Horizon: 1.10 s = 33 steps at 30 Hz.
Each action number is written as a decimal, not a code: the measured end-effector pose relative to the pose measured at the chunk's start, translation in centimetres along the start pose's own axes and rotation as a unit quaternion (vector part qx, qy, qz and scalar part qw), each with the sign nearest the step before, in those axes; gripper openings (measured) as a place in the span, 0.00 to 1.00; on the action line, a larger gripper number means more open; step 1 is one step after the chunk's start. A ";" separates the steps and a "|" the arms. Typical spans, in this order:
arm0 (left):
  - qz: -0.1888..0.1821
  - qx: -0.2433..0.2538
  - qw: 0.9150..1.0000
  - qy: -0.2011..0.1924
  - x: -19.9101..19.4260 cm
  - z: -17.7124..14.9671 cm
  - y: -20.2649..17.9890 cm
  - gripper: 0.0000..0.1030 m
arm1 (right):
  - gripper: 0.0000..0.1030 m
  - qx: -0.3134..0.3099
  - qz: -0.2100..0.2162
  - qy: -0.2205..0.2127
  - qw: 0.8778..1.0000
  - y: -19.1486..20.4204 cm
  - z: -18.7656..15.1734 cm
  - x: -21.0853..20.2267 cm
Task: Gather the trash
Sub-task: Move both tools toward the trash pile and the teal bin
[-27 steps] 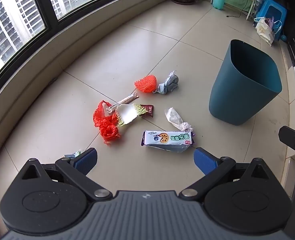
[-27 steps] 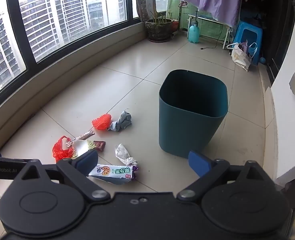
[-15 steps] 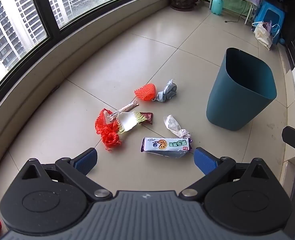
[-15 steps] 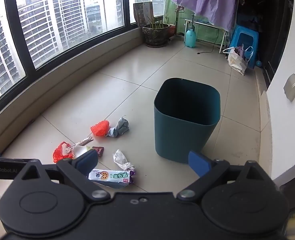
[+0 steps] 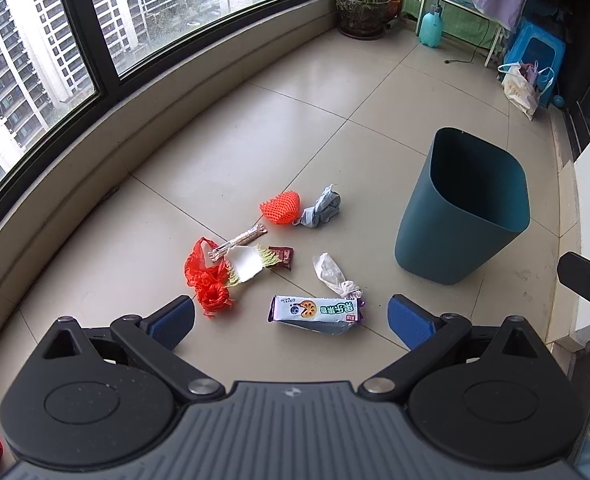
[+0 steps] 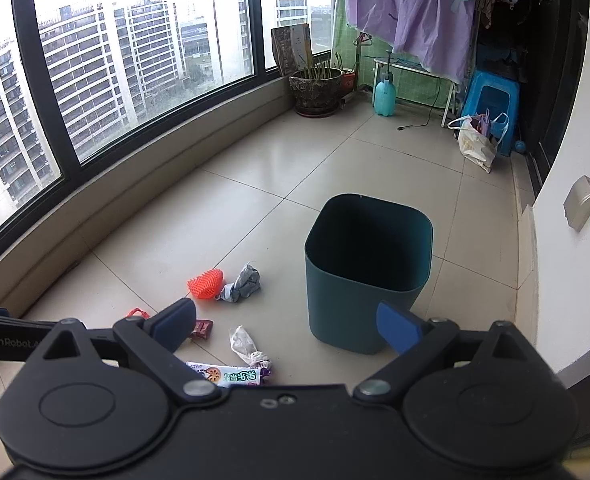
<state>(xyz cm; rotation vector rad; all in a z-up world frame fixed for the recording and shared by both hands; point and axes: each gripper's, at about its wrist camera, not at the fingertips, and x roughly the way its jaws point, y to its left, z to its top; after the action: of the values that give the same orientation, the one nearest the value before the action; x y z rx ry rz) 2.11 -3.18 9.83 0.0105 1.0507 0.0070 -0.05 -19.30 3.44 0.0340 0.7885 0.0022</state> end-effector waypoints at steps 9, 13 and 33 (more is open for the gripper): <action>0.005 -0.036 0.999 -0.012 -1.5 1.7 -3.3 1.00 | 0.94 -0.034 0.019 -0.003 0.999 -1.5 1.4 -0.6; 0.002 -0.038 0.999 -0.014 -1.5 1.7 -3.7 1.00 | 0.94 -0.039 0.020 -0.004 0.999 -1.3 0.8 -1.4; 0.000 -0.015 1.000 -0.017 -2.1 -0.9 -1.4 1.00 | 0.94 -0.026 0.036 0.018 0.999 0.4 1.6 -2.3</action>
<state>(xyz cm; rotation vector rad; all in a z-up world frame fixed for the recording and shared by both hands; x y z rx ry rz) 0.29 -4.60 11.23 -0.0161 1.0163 0.0215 -0.57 -19.01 6.20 0.0120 0.8233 0.0912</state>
